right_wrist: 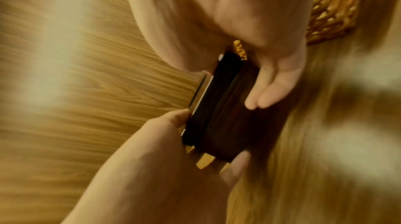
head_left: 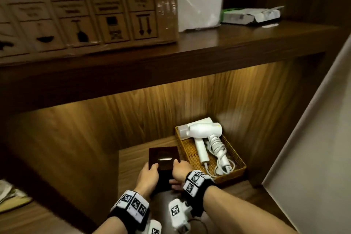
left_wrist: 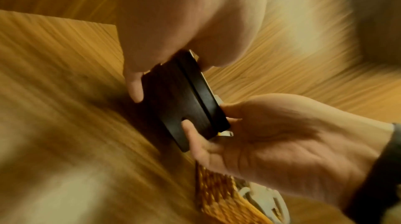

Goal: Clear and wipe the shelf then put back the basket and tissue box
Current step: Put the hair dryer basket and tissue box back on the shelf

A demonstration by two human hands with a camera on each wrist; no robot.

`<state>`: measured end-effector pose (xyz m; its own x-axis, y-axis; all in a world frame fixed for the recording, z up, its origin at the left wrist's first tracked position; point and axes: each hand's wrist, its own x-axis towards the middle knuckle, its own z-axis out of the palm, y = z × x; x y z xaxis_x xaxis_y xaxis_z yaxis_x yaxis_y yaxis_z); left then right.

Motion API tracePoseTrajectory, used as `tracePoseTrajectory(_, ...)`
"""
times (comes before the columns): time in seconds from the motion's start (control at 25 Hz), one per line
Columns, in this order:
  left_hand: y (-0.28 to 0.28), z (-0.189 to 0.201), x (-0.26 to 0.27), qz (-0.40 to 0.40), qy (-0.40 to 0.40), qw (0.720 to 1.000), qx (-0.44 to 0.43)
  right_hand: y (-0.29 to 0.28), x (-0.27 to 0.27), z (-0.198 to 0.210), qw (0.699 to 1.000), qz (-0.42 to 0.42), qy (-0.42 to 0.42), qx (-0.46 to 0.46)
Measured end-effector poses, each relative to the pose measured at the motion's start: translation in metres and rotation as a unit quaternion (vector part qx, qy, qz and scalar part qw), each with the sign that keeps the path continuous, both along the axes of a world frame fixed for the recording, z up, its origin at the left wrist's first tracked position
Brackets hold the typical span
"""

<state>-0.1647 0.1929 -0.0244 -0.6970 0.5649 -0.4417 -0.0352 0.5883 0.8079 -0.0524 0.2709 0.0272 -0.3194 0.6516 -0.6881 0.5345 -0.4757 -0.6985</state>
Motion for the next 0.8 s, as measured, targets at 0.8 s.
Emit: tracePoseTrajectory(0.8,0.067,-0.013,-0.011,0.079,-0.088,0.989,0.085,0.029,-0.007,-0.022,0.991,-0.088,-0.050,0.086)
